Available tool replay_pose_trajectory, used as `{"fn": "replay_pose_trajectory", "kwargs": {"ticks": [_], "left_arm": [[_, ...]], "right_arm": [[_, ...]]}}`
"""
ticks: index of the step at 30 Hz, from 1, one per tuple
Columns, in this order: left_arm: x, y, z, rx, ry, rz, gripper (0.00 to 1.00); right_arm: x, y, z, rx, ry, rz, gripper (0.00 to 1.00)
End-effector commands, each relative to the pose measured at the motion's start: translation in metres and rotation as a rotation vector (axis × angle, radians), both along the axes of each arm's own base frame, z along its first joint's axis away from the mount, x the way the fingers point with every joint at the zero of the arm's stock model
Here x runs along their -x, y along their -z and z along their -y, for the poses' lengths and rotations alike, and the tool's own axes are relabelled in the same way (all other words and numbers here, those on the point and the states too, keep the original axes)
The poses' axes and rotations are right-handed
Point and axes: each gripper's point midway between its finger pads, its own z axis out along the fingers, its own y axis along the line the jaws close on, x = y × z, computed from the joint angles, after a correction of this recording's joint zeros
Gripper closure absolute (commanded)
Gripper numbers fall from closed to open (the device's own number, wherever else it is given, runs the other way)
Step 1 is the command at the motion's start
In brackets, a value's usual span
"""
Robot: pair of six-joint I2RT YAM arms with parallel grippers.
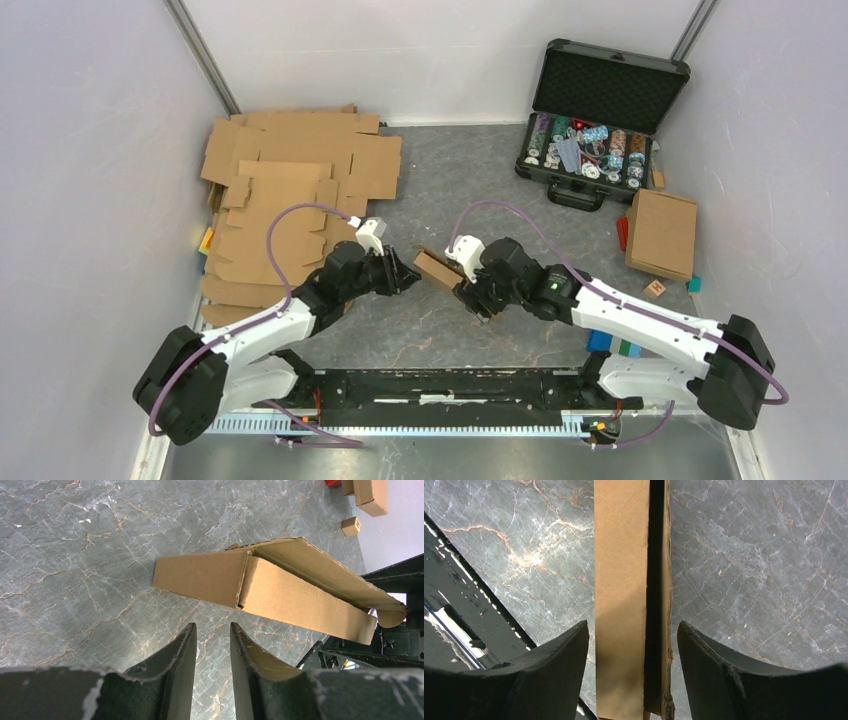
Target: Fold the paper box
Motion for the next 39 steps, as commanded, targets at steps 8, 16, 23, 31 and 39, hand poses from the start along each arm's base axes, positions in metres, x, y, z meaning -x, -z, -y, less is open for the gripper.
{"fn": "replay_pose_trajectory", "kwargs": {"ticks": [8,16,23,31,39], "left_arm": [[-0.016,-0.031,0.021,0.069,0.046,0.082,0.62],[-0.019,-0.031,0.023,0.068,0.045,0.086,0.62],[-0.022,-0.031,0.020,0.047,0.032,0.096,0.62],[-0.025,-0.033,0.022,0.044,0.032,0.099,0.62],[-0.027,-0.032,0.023,0.042,0.030,0.098,0.62]], "right_arm": [[-0.029,-0.018,-0.025,-0.008,-0.016,0.091,0.18],[-0.046,-0.030,-0.026,0.028,0.021,0.149,0.09],[-0.031,-0.026,-0.016,0.011,0.004,0.116,0.10],[-0.039,-0.042,-0.027,0.019,0.013,0.107,0.09],[-0.051,-0.036,-0.051,0.017,0.006,0.081,0.16]]}}
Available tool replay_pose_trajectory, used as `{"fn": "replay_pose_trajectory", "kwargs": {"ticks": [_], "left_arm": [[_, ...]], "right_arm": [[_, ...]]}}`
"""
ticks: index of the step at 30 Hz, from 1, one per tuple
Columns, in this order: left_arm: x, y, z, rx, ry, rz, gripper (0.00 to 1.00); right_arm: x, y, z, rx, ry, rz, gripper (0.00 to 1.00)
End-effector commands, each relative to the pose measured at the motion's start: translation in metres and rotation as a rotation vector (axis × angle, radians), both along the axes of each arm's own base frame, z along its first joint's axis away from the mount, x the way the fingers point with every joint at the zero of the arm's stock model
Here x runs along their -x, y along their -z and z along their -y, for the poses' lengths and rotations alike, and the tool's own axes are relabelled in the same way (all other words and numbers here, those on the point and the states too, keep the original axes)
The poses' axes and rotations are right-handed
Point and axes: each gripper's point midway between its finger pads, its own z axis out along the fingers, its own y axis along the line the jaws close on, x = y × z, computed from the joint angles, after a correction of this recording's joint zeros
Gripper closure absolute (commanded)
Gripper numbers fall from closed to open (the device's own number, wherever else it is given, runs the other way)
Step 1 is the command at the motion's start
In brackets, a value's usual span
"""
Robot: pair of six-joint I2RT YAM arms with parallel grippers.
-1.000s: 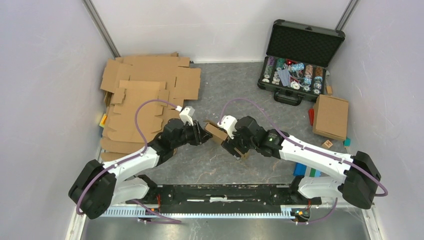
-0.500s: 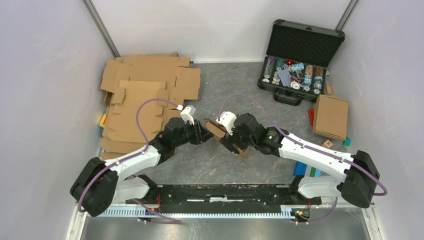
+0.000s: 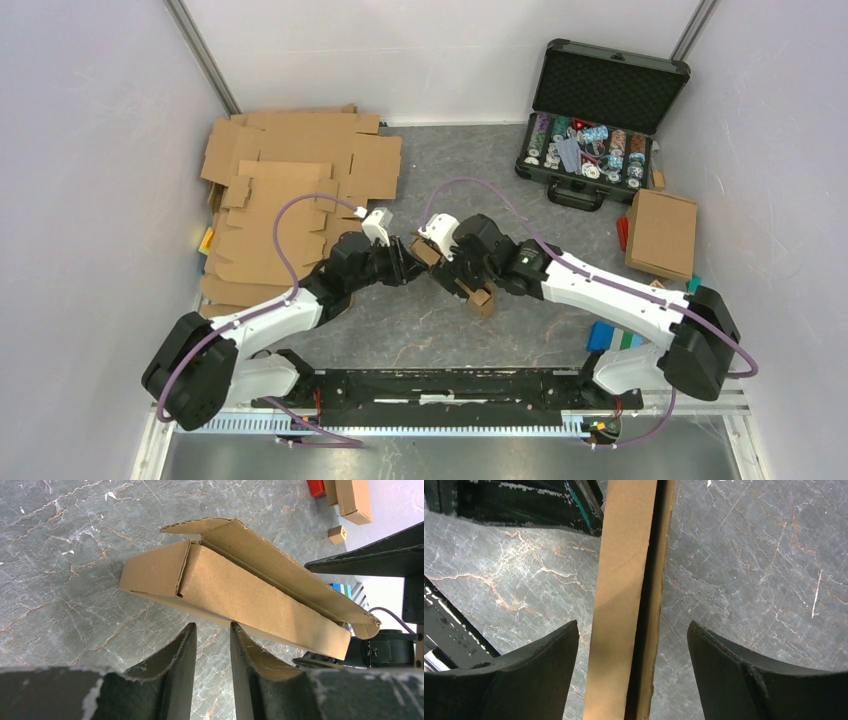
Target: Fold the paper box
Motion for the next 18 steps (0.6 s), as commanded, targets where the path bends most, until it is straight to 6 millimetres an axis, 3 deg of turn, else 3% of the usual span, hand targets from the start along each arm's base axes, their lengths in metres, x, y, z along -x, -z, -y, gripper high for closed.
{"fn": "replay_pose_trajectory", "kwargs": {"ticks": [1,4,11,13,16,18], "left_arm": [[-0.011,-0.019,0.006,0.015,0.009,0.074,0.62],[-0.013,-0.019,0.009,0.019,0.014,0.073,0.62],[-0.013,-0.017,0.008,0.010,0.014,0.074,0.62],[-0.011,-0.018,0.005,-0.003,0.013,0.075,0.62],[-0.003,-0.023,-0.003,-0.023,0.016,0.088,0.62],[0.003,-0.022,-0.015,-0.056,-0.004,0.091,0.61]], "right_arm": [[-0.010,-0.007,-0.019,-0.032,0.001,0.004,0.16],[-0.015,0.000,-0.022,-0.015,0.016,-0.001,0.19],[-0.022,0.011,-0.019,0.018,0.050,0.013,0.37],[-0.019,0.012,-0.017,0.018,0.043,0.005,0.40],[-0.009,0.010,-0.011,-0.006,0.029,-0.001,0.54],[-0.003,0.006,-0.005,-0.022,0.022,-0.003,0.56]]}}
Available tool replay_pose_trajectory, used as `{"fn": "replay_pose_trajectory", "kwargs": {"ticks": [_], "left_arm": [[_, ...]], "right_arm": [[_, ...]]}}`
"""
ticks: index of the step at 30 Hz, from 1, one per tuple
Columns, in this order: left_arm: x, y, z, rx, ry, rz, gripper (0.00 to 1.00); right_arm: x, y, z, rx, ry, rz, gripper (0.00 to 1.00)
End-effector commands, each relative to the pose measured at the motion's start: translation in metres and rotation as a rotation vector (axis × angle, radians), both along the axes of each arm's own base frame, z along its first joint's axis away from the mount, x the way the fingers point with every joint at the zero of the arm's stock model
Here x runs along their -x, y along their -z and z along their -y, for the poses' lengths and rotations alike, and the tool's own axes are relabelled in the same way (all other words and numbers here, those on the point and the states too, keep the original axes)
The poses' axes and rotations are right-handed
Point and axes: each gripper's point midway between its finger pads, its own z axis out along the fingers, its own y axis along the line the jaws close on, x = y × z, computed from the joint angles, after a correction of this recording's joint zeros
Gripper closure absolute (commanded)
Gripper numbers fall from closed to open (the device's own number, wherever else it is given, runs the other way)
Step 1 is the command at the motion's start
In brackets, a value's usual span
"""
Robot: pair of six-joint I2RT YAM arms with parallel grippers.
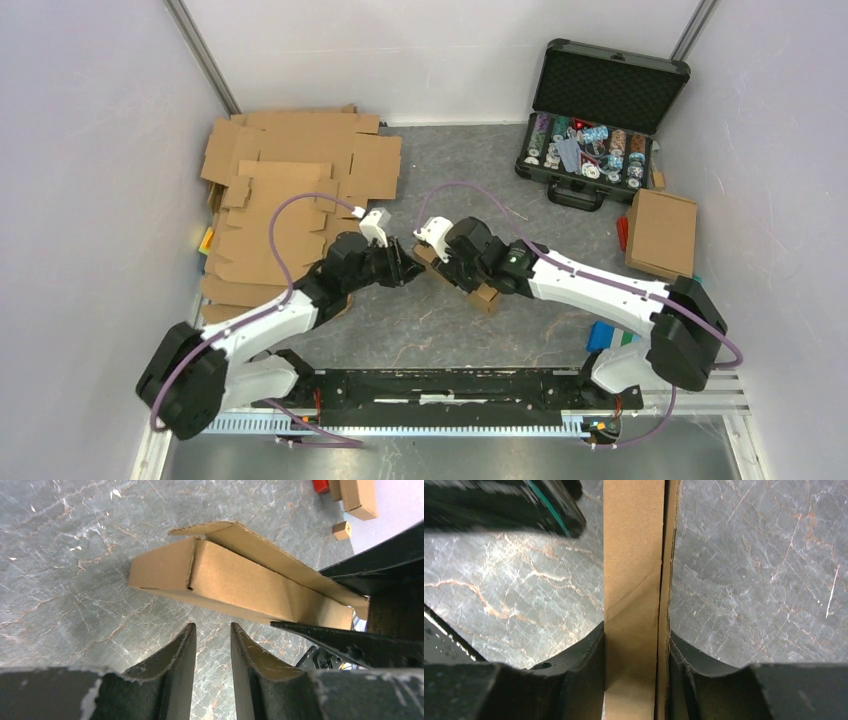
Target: Fold the paper box
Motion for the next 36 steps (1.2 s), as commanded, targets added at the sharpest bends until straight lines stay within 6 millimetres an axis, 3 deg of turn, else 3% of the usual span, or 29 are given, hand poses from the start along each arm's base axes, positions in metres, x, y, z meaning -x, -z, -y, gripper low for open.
{"fn": "replay_pose_trajectory", "kwargs": {"ticks": [1,7,11,18,23,36], "left_arm": [[0.004,-0.027,-0.018,-0.039,-0.018,0.108,0.61],[0.013,-0.044,-0.042,-0.080,-0.065,0.170,0.60],[0.014,-0.053,-0.045,-0.077,-0.063,0.221,0.57],[0.012,-0.074,-0.020,0.035,0.036,0.342,0.53],[0.014,-0.077,0.003,0.016,0.141,0.387,0.52],[-0.001,-0.075,0.015,-0.049,0.165,0.402,0.48]], "right_arm": [[0.012,-0.021,0.007,-0.078,-0.008,0.024,0.59],[0.037,-0.021,0.020,-0.103,-0.054,-0.032,0.64],[0.054,-0.013,0.028,-0.099,-0.091,-0.082,0.65],[0.066,0.002,0.040,-0.081,-0.097,-0.112,0.65],[0.068,0.005,0.041,-0.076,-0.106,-0.117,0.66],[0.067,0.003,0.043,-0.064,-0.119,-0.105,0.67]]}}
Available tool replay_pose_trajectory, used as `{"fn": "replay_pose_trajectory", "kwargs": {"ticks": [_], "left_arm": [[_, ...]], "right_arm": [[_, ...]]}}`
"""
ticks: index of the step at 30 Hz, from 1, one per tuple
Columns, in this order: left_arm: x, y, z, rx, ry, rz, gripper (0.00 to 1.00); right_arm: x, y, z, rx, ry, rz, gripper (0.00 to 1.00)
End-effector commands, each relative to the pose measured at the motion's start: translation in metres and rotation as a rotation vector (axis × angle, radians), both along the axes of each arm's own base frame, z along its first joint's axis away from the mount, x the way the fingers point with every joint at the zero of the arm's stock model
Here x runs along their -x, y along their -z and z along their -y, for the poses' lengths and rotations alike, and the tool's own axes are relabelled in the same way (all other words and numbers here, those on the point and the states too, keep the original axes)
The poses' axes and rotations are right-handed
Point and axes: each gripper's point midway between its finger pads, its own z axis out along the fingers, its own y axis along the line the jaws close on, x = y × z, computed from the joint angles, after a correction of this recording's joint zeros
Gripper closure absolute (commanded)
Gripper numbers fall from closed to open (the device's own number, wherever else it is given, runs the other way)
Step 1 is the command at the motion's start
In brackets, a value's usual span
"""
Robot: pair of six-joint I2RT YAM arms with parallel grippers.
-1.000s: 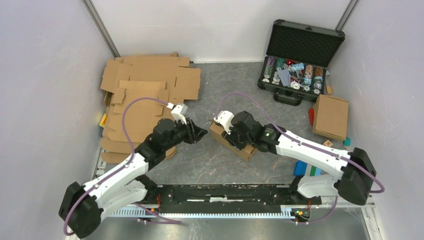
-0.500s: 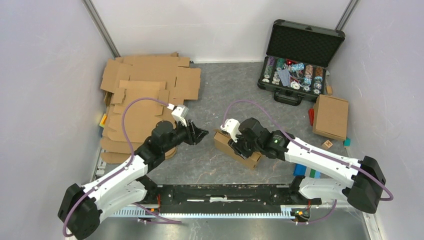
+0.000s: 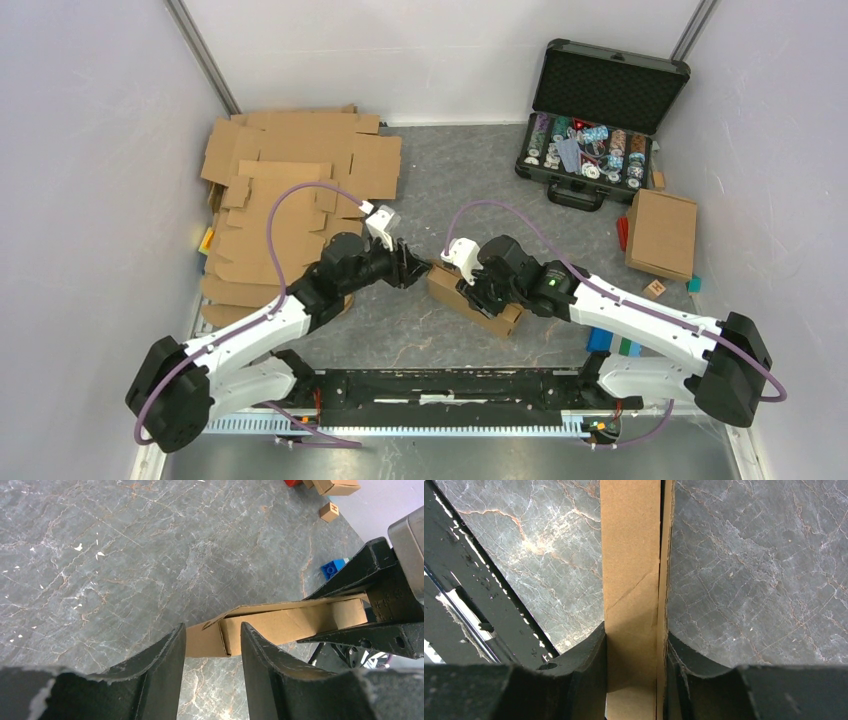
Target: Fold the paper box
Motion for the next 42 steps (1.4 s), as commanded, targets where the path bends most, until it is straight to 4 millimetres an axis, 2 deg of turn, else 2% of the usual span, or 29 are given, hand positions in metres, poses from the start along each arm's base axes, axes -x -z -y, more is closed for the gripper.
{"fn": "replay_pose_trajectory", "kwargs": {"ticks": [1,8,13,22,31,35,42], "left_arm": [[-0.012,-0.027,0.009,0.008,0.025,0.107,0.48],[-0.015,-0.016,0.016,-0.043,0.053,0.071,0.50],[-0.014,-0.002,0.018,-0.116,0.076,0.043,0.64],[-0.003,0.004,0.022,-0.177,0.104,0.049,0.67],[0.002,0.013,0.023,-0.273,0.064,0.060,0.82],[0.001,0.019,0.015,-0.338,0.012,0.042,0.82],[0.004,0.012,0.015,-0.332,-0.013,0.008,0.81]], "right_arm": [[0.006,0.003,0.005,0.017,-0.014,-0.014,0.67],[0.006,0.003,0.006,0.020,-0.013,-0.015,0.67],[0.005,0.003,0.005,0.019,-0.012,-0.014,0.67],[0.005,0.004,0.007,0.025,-0.005,-0.012,0.67],[0.003,0.004,0.007,0.023,0.007,-0.005,0.67],[0.003,0.005,0.007,0.027,0.007,-0.006,0.67],[0.002,0.005,0.008,0.025,0.015,-0.002,0.67]]}}
